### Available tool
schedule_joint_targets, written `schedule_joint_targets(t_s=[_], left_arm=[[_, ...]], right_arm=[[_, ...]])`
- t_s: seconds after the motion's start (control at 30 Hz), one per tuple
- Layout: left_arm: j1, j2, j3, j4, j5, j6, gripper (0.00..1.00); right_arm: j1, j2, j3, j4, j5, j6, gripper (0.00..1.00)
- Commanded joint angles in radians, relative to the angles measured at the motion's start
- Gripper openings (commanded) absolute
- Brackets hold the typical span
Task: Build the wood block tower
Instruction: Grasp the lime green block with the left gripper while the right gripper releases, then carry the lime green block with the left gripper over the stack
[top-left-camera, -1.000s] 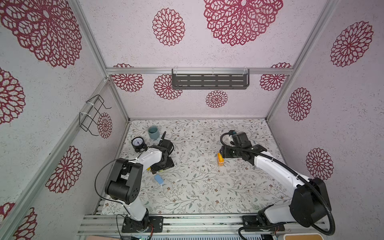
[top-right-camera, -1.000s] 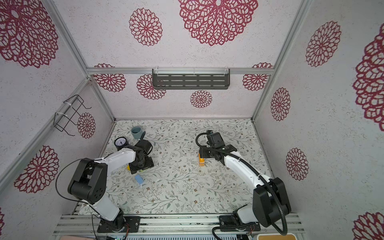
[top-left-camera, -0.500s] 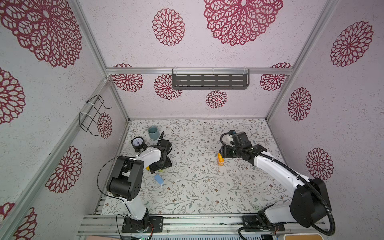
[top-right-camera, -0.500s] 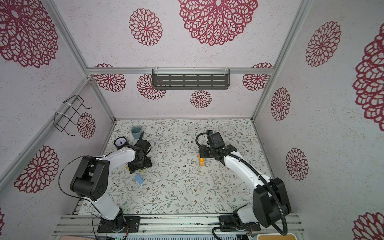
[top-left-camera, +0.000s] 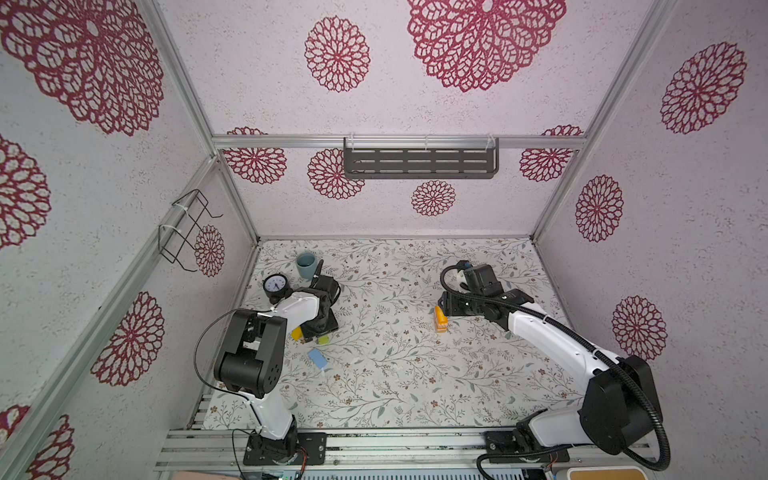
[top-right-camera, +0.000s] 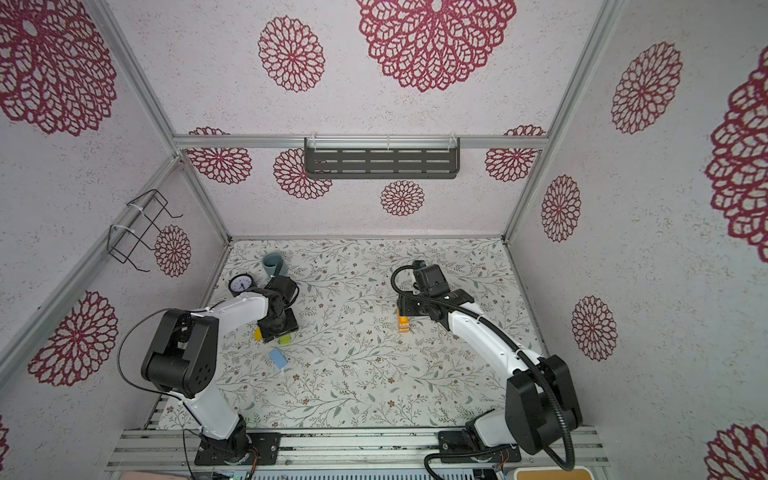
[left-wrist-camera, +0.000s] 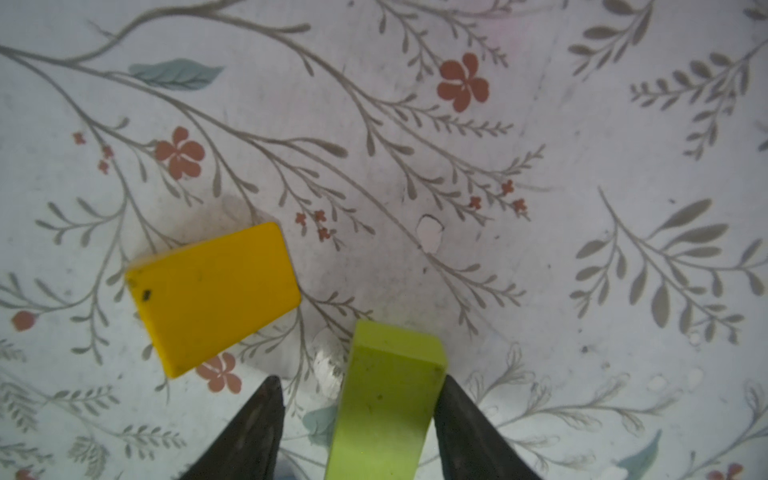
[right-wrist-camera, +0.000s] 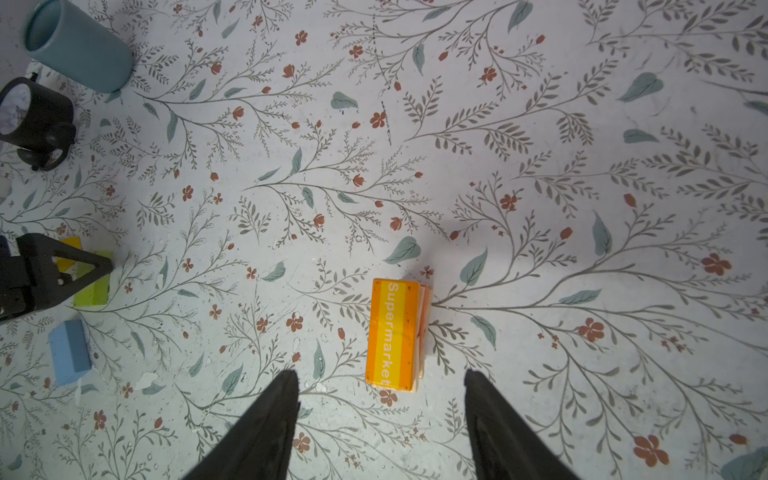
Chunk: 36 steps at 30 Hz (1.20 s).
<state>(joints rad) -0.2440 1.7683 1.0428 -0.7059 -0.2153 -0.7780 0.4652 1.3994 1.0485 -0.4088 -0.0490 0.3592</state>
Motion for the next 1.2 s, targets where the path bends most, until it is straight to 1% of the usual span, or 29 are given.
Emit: schedule_joint_targets(t_s=[0.0,0.17,0.3,0.4,0.63,0.77,0.93,1.17], left_arm=[[0.000,0.015,-0.003,0.029,0.012,-0.001,0.54],[-0.006,0.019,-0.009,0.040,0.020,-0.006,0.43],[-0.013,0.022,-0.009,0.045,0.027,-0.007,0.29],[-0.015,0.020,-0.009,0.044,0.030,-0.007,0.24],[-0.030,-0.030,0.009,0.014,0.049,-0.010,0.21],[-0.064,-0.060,0.070,-0.045,0.053,0.001,0.22],[-0.127,-0.075,0.201,-0.140,0.046,0.016,0.22],[-0.209,-0.033,0.429,-0.263,0.040,0.029,0.24]], right_arm=[[-0.005,-0.004,0.011,0.001,0.006,-0.008,0.67],[-0.004,-0.004,0.012,-0.001,0.008,-0.009,0.67],[-0.004,-0.004,0.014,-0.004,0.013,-0.011,0.67],[-0.004,-0.004,0.015,-0.007,0.014,-0.011,0.67],[-0.006,-0.007,0.016,-0.008,0.018,-0.009,0.67],[-0.010,-0.014,0.016,-0.005,0.017,-0.005,0.67],[-0.034,-0.034,0.004,0.012,-0.001,0.013,0.67],[-0.117,-0.110,-0.117,0.071,-0.040,0.056,0.68]])
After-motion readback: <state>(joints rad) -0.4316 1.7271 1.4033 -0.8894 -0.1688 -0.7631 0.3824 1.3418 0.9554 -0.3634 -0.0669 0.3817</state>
